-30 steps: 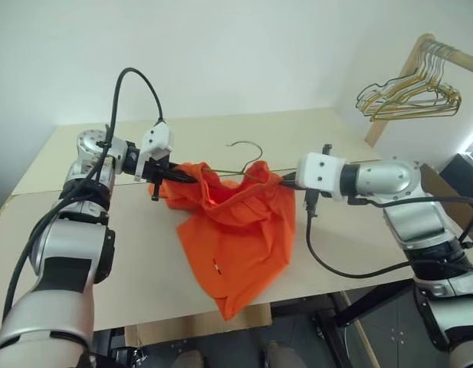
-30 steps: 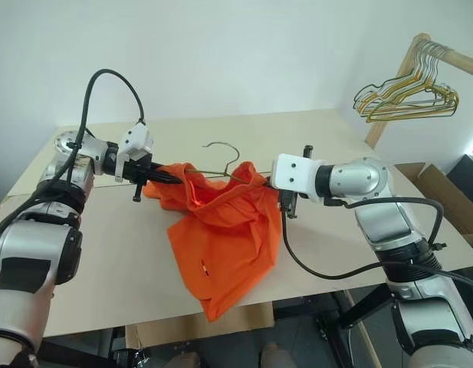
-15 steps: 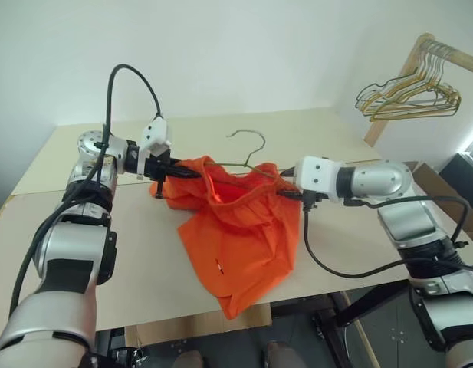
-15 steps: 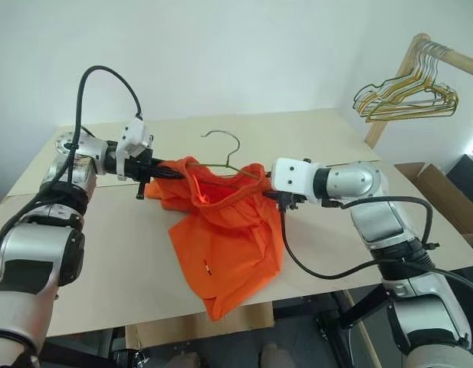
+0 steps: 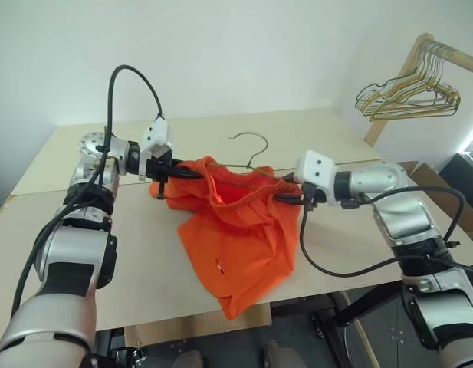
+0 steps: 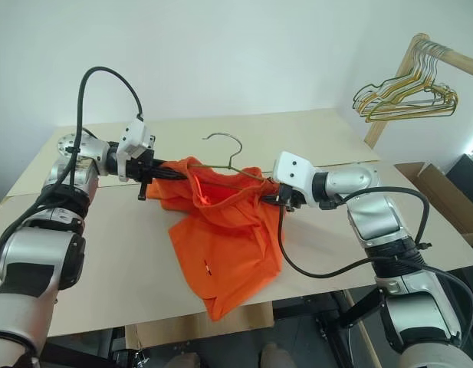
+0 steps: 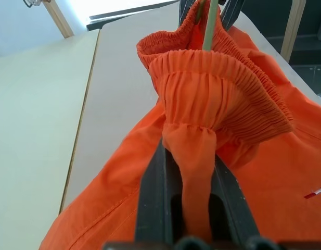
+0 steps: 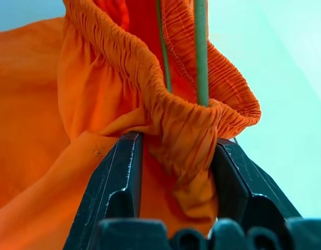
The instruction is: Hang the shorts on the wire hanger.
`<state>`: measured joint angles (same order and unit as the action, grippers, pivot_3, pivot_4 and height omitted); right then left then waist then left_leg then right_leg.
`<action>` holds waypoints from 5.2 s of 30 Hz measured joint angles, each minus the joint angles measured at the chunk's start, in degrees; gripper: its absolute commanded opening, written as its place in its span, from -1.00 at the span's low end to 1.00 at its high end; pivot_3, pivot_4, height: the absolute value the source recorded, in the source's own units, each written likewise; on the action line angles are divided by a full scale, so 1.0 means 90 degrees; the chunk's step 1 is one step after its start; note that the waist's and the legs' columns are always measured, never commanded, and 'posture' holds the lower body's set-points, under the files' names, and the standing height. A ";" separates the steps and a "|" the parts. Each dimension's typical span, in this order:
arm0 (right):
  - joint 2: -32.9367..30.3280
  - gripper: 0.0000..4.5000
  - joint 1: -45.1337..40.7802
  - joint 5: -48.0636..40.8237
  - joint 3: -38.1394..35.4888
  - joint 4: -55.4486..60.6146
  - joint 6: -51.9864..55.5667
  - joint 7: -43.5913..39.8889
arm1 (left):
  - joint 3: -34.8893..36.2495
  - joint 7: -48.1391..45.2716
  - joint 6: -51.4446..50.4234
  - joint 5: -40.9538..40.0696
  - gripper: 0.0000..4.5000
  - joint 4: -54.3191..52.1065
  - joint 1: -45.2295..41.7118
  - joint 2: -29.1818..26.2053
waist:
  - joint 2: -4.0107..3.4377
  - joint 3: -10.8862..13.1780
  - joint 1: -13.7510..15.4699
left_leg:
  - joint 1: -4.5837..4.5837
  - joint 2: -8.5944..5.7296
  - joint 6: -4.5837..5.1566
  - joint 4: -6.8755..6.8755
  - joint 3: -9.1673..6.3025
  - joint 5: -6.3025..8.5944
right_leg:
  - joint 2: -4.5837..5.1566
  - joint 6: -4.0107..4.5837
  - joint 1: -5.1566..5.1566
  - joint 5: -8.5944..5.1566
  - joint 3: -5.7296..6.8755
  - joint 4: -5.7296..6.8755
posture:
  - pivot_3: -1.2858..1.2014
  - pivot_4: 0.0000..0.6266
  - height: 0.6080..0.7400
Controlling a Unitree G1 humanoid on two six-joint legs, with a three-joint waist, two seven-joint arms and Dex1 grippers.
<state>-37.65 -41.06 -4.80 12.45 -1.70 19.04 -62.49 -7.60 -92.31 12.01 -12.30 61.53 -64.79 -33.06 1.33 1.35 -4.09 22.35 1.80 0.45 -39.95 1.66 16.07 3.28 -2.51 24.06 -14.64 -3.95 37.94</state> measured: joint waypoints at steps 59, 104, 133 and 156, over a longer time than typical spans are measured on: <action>-0.2043 -0.99 0.1177 -0.2152 -0.3373 0.1023 0.5731 0.1806 | 0.1725 0.0318 -0.1415 -0.0748 1.00 -0.1746 0.1076 0.0047 | -0.0011 -0.0007 -0.0223 | -0.0005 0.0002 0.0001 0.0001 0.0000 0.0001 | 0.0007 -0.0001 -0.0001 0.0000 -0.0007 -0.0025 | -0.11 -1.00 1.00; -0.0901 -0.99 -0.3280 -0.0520 -0.6426 -0.6442 0.2893 0.8904 | 0.2216 0.2203 -0.2991 -0.2656 1.00 -0.5452 0.3087 0.0925 | -0.0084 -0.0020 -0.1022 | -0.0152 -0.0013 0.0004 0.0108 -0.0028 0.0002 | 0.0020 -0.0015 -0.0194 0.0007 -0.0038 -0.0137 | -0.08 -1.00 1.00; -0.0850 0.97 -0.3269 -0.0979 -0.5174 -0.7049 0.2720 0.9689 | 0.2218 0.1935 -0.3137 -0.3179 1.00 -0.5764 0.3444 0.0858 | -0.0094 -0.0012 -0.0843 | -0.0153 -0.0012 0.0004 0.0112 -0.0014 0.0003 | 0.0017 -0.0016 -0.0195 0.0008 -0.0046 -0.0150 | -0.06 -1.00 1.00; -0.0072 0.97 -0.1732 0.1713 -0.2100 -0.3076 0.0986 1.0229 | 0.2259 0.2031 -0.3156 -0.3434 1.00 -0.6018 0.3475 0.0902 | -0.0101 -0.0008 -0.0841 | -0.0194 -0.0010 0.0004 0.0113 -0.0016 0.0003 | 0.0016 -0.0021 -0.0191 0.0010 -0.0059 -0.0140 | -0.02 -1.00 1.00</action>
<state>-38.30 -56.64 10.61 -6.45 -29.38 27.92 29.57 12.73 -74.03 -16.40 -43.21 7.36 -33.51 -24.94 0.42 1.28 -11.65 20.61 1.71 0.48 -38.93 1.52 16.10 3.43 -2.69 22.35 -14.54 -4.49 36.67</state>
